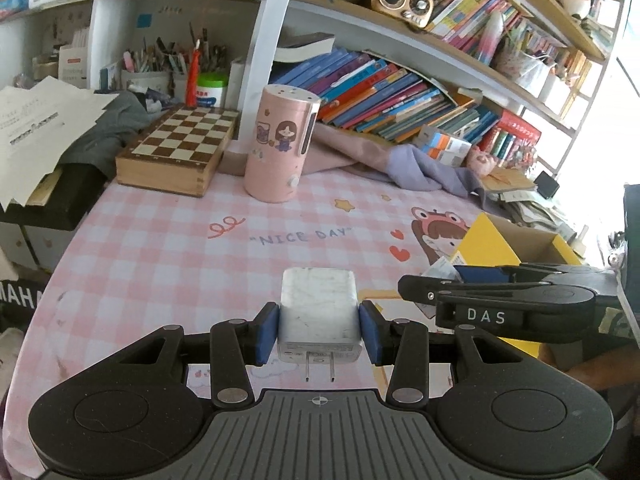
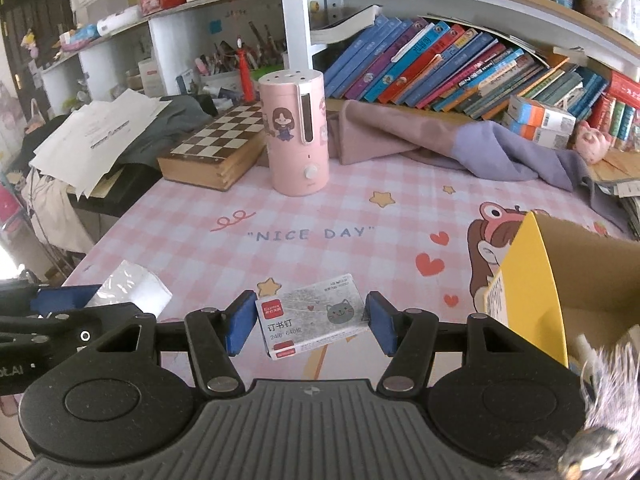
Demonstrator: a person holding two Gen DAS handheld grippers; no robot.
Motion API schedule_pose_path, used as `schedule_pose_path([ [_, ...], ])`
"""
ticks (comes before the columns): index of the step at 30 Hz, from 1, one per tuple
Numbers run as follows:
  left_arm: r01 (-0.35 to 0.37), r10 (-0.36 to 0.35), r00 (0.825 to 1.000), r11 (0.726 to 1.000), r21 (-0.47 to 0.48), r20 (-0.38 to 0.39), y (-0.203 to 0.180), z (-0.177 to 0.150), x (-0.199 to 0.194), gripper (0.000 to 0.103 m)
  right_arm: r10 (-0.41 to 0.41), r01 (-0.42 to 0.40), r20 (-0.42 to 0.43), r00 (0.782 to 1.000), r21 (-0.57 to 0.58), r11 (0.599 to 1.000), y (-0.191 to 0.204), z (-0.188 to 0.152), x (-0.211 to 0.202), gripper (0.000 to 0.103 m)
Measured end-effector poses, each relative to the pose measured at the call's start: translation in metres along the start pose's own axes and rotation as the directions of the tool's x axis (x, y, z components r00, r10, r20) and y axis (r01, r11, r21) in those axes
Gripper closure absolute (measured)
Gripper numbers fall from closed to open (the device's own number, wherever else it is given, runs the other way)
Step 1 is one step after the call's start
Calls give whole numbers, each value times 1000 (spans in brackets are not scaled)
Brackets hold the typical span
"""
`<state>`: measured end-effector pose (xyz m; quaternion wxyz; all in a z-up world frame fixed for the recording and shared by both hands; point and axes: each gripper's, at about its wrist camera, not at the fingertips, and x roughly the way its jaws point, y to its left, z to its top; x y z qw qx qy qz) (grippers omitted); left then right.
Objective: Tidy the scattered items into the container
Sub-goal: 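Carry the plug and small box over the yellow box with both tools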
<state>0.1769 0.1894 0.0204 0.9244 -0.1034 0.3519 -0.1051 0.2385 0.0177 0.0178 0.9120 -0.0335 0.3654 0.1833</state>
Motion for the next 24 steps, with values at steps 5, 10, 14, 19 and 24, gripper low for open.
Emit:
schedule_pose_path([
  [5,10,-10,1000,1000,3,-4,-3,-14,-14,61,-5,5,10,1000,2,1000,9,-14,-16,46],
  [10,2,-2,1000,1000,27,6,-11,-27,-34,61,-14,14,9,1000,18,1000,14,-28,-34,46],
  [14,-11,10,999,999,44,30,-20,-36,-54,61,-31,31,6,999,24,999,17,-40,-51,46],
  [19,-37,34,998,997,74,53,-30,-49,-76,61,-40,41,-15,999,39,998,22,-55,-67,46],
  [24,-50,44,997,994,95,63,-39,-63,-95,61,-36,37,-15,999,36,999,34,-64,-79,46],
])
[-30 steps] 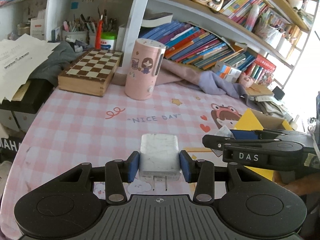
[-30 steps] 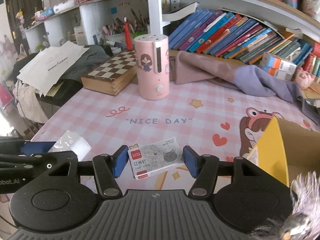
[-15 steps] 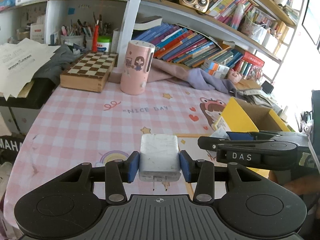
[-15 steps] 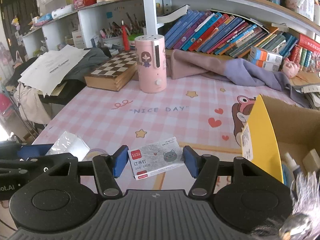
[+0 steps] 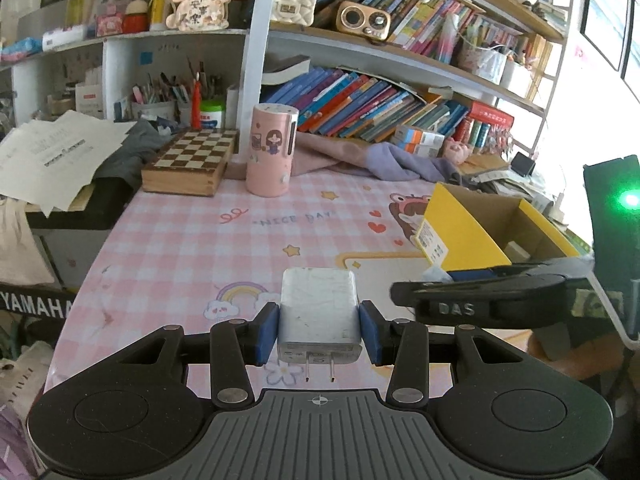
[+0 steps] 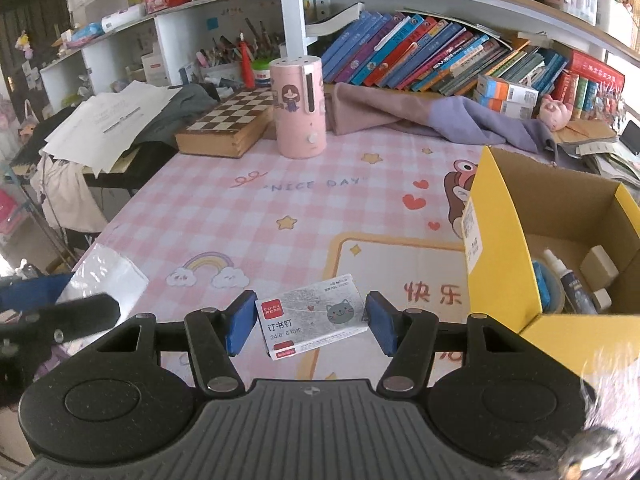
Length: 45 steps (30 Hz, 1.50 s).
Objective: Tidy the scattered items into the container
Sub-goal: 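Carry the plug and small box over the yellow box with both tools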
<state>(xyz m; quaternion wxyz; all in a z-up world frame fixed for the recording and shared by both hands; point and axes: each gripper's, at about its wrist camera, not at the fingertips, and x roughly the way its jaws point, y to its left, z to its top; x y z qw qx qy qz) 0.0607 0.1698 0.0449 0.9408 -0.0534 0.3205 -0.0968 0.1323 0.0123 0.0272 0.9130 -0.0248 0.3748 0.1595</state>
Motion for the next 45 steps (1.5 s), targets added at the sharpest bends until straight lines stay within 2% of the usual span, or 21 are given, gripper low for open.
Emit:
schedule_pose_path([
  [12,-26,26,1000,999,-28,17,-2,-20,-29,61,37,-37,-3,999,-36,999,18,-17,-20,46],
  [19,24,-24,1000,1000,-15,9,-10,-29,-34,61,20,-20,10,1000,-7,1000,12,-37,-38,46],
  [24,99,-99,995,995,-11,-8,-20,-32,-30,61,-12,12,9,1000,20,1000,2,-55,-54,46],
  [33,233,-232,971,972,4,-58,-41,-34,-13,61,-107,108,-16,994,121,987,-32,-81,-82,46],
  [45,350,-338,929,935,59,-152,-77,-27,20,61,-224,217,-3,975,266,939,-77,-99,-109,46],
])
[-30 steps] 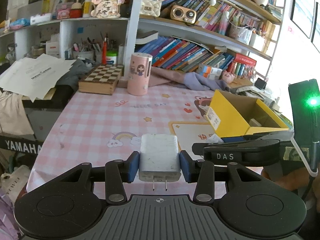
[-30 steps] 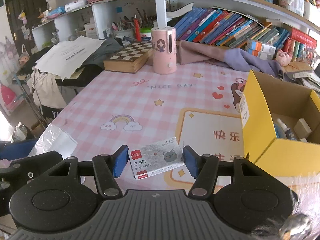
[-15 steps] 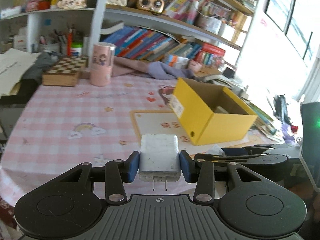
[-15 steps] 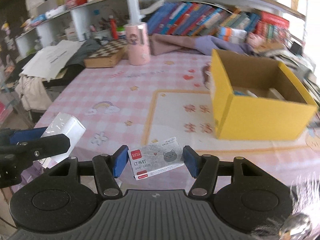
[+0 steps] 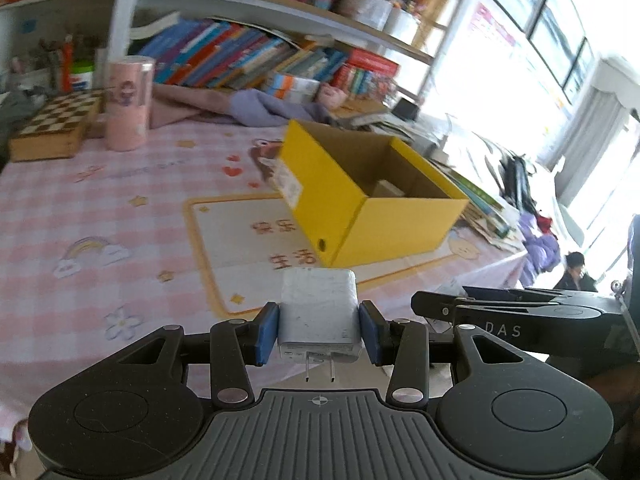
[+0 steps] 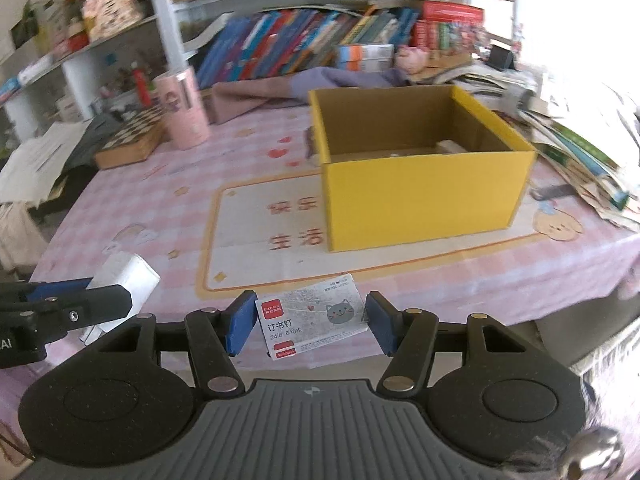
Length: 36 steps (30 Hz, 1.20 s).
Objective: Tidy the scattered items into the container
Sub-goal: 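Carry the plug and small box over the yellow box with both tools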
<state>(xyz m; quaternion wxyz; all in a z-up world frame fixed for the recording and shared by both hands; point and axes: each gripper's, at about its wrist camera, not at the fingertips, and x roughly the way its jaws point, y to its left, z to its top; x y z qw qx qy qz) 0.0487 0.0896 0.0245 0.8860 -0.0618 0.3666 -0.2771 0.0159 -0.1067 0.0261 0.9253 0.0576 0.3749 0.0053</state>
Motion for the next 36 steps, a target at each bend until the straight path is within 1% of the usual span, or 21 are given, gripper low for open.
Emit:
schedule_pose_path([
  [6,51,-50,999,996,68,-20,-21,12,21,61,-54,53,22,998,68,996,-28,5,-4,46],
  [20,132,-124,990,983,125,-72,-53,29,66,61,-137,134,18,990,132,982,-75,13,-2,46],
  [28,144,-136,989,973,181,-57,-69,46,82,61,-159,152,31,987,159,975,-96,22,3,46],
  [36,125,-121,992,971,205,-30,-76,65,95,61,-160,151,65,985,127,980,-108,39,11,46],
])
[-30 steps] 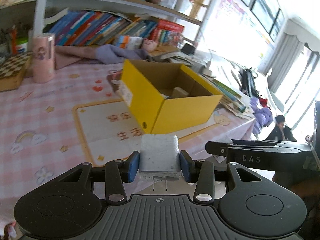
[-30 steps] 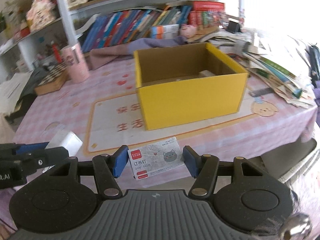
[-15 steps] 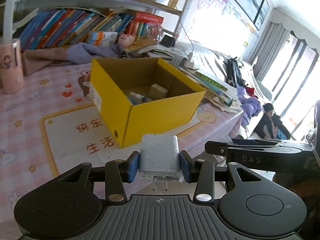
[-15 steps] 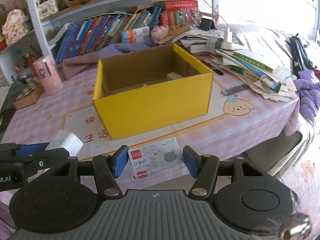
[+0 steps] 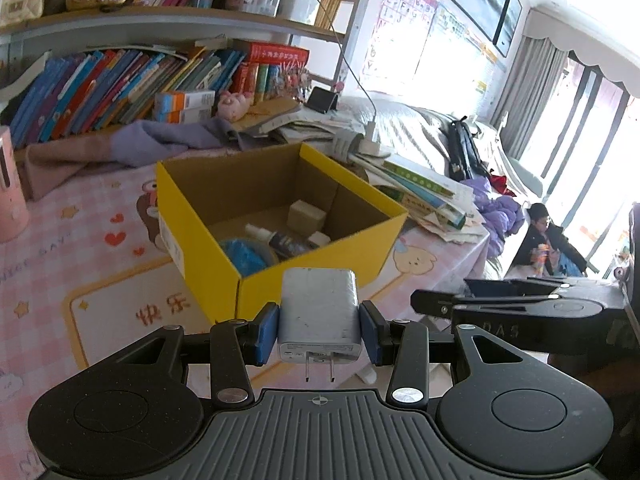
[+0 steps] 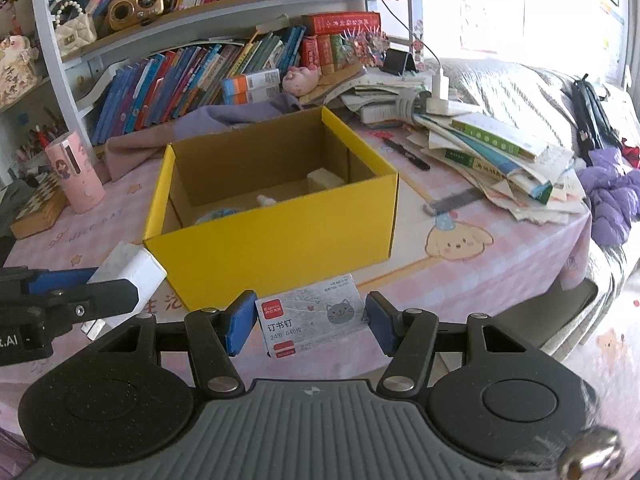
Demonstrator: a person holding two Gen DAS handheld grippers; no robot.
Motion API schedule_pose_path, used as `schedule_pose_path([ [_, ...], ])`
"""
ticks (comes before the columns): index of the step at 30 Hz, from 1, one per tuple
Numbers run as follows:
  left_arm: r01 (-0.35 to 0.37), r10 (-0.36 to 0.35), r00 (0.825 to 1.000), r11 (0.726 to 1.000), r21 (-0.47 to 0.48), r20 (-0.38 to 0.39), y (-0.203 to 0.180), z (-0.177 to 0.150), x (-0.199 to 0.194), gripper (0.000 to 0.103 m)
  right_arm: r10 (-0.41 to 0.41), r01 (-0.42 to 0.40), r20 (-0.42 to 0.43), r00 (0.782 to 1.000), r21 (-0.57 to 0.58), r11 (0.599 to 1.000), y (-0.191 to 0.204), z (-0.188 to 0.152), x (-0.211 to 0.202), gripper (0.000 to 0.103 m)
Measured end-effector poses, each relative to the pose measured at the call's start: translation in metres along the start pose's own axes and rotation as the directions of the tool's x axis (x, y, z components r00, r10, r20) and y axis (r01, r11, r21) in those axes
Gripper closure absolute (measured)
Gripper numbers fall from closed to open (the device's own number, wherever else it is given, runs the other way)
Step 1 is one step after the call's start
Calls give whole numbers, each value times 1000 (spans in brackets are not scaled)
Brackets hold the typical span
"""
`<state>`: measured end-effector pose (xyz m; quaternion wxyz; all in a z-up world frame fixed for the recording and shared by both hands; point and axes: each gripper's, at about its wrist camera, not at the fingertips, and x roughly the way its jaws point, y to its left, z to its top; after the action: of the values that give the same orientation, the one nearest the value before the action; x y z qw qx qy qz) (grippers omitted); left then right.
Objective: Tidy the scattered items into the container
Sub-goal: 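Carry the plug and small box over the yellow box with both tools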
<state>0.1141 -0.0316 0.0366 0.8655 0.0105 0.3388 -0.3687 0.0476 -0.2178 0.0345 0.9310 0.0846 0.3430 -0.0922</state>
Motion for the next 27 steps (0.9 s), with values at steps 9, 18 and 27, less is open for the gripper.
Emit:
schedule_pose_path([
  [9,-55,55,998,999,-2,39,6,31,27,61,15,-12,68,998,-47,999,-15,50,28,46],
  [18,-151,152,987,988,-12,49,12,56,60,61,100,-92,73,992,-116,989,-24,99,77,46],
  [27,-283,283,959,957,61,14,13,77,98,61,214,-204,33,976,-183,962,-18,135,132,46],
])
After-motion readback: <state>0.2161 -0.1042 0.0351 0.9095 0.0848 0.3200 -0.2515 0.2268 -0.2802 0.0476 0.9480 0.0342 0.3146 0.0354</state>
